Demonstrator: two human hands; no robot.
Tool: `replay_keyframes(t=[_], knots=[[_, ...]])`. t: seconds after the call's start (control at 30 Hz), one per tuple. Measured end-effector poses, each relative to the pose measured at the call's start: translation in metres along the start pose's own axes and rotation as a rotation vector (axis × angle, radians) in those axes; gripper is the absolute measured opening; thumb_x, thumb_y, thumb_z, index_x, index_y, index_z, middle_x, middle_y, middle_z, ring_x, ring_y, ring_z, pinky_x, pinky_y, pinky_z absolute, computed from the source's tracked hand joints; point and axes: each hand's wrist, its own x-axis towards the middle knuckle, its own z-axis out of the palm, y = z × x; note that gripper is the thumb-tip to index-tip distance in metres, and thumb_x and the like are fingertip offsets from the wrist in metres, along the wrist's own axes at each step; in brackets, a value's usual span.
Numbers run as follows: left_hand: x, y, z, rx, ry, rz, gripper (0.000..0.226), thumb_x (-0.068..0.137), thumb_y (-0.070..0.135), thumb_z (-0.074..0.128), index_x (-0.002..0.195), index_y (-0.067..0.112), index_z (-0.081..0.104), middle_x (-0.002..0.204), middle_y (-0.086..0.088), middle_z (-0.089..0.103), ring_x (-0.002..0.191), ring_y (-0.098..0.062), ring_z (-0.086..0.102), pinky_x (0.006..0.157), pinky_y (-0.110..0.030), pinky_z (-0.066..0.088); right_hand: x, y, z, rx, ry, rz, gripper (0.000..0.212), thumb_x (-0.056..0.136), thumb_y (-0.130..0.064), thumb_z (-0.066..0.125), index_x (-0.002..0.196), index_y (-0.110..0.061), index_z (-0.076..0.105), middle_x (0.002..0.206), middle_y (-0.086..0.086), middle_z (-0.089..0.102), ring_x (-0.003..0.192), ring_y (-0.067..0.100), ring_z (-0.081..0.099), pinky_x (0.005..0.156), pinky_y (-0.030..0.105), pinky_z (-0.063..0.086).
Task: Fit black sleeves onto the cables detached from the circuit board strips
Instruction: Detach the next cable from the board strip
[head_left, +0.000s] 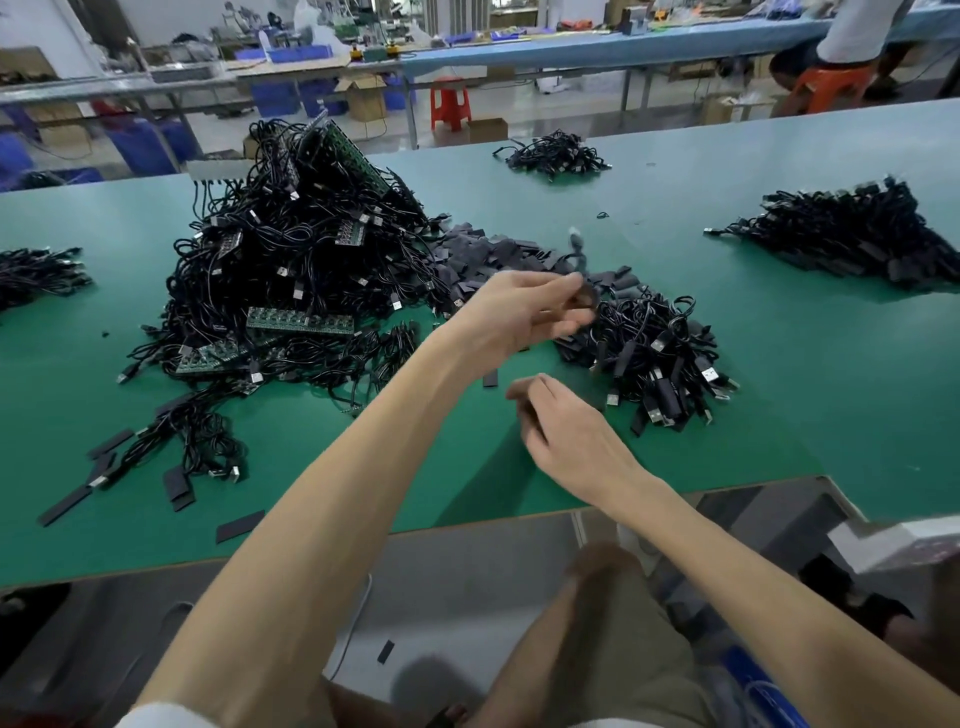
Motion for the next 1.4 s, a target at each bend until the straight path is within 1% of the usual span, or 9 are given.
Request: replay_keyframes(t=[0.17,0.37,0.47,0.57,0.7,0.8,0.97,1.2,1.4], knots=[[0.009,-0.012,0.014,0.016,-0.121,0.013,0.044,0.101,0.023,0.062,0.140,0.003,0.055,0.139,-0.015,0.060,0.109,-0.035,0.071,0.084,-0.033,0.061,-0.002,-0.001,-0.003,0.004,0.022,0.004,0.021,0.100,-0.008,0.053,0.120,-0.007,0.059,0.117,0.006,0.062,0.112,0.021,0.058,0.097,0.034,0.046],[-0.026,-0.026,-0.040,0.445,0.190,0.195,0.024,0.100,0.012,0.063,0.123,0.008,0.070,0.106,-0.003,0.077,0.091,-0.022,0.076,0.068,-0.031,0.058,-0.002,-0.002,-0.002,-0.027,0.046,-0.044,0.019,0.100,-0.007,0.054,0.118,-0.005,0.059,0.106,0.005,0.059,0.096,0.020,0.057,0.085,0.033,0.048],[-0.048,-0.026,-0.073,0.810,0.331,0.232,0.019,0.097,0.014,0.067,0.114,0.013,0.075,0.095,-0.001,0.076,0.089,-0.020,0.073,0.079,-0.033,0.059,-0.001,-0.004,-0.002,0.001,0.069,-0.053,0.017,0.100,-0.007,0.054,0.117,-0.006,0.059,0.104,0.003,0.058,0.093,0.016,0.056,0.085,0.030,0.048],[-0.074,-0.026,-0.101,1.056,0.393,0.150,0.017,0.094,0.028,0.072,0.107,0.018,0.077,0.095,0.006,0.073,0.085,-0.008,0.067,0.086,-0.035,0.057,-0.001,-0.004,-0.003,0.000,0.039,-0.065,0.019,0.100,-0.006,0.055,0.118,-0.006,0.059,0.106,0.004,0.058,0.096,0.018,0.058,0.089,0.034,0.051],[-0.092,-0.031,-0.123,1.327,0.338,-0.121,0.044,0.077,0.057,0.080,0.106,0.025,0.070,0.108,-0.001,0.058,0.100,-0.020,0.057,0.096,-0.041,0.047,-0.001,-0.004,-0.003,-0.009,0.018,-0.069,0.020,0.099,-0.004,0.057,0.119,-0.005,0.059,0.109,0.006,0.059,0.101,0.020,0.060,0.093,0.038,0.051],[-0.098,-0.041,-0.124,1.482,0.351,-0.110,0.034,0.081,0.046,0.082,0.108,0.030,0.069,0.109,0.002,0.053,0.108,-0.023,0.052,0.100,-0.043,0.039,-0.002,-0.005,-0.003,-0.004,0.030,-0.067,0.019,0.098,-0.004,0.057,0.117,-0.005,0.060,0.107,0.004,0.058,0.099,0.017,0.058,0.092,0.037,0.051],[-0.096,-0.054,-0.111,1.207,0.395,0.136,0.013,0.090,0.023,0.077,0.100,0.015,0.078,0.097,0.001,0.068,0.094,-0.021,0.062,0.085,-0.036,0.051,-0.003,-0.003,-0.003,0.013,0.036,-0.060,0.017,0.100,-0.010,0.058,0.117,-0.007,0.060,0.106,-0.001,0.056,0.099,0.011,0.056,0.093,0.032,0.049],[-0.086,-0.072,-0.070,0.995,0.332,0.298,0.006,0.089,0.014,0.077,0.094,0.012,0.078,0.089,0.001,0.069,0.084,-0.013,0.061,0.077,-0.023,0.045,-0.002,-0.001,-0.001,0.052,0.014,-0.064,0.025,0.100,-0.022,0.063,0.123,-0.011,0.059,0.106,-0.001,0.062,0.097,0.015,0.059,0.093,0.036,0.050],[-0.081,-0.083,-0.046,1.024,0.318,0.361,0.008,0.092,0.022,0.075,0.094,0.015,0.076,0.091,0.005,0.065,0.090,-0.013,0.058,0.079,-0.021,0.043,-0.003,0.004,-0.001,0.127,0.031,0.004,0.009,0.100,-0.019,0.062,0.105,-0.012,0.058,0.093,0.000,0.066,0.084,0.019,0.061,0.079,0.040,0.052]])
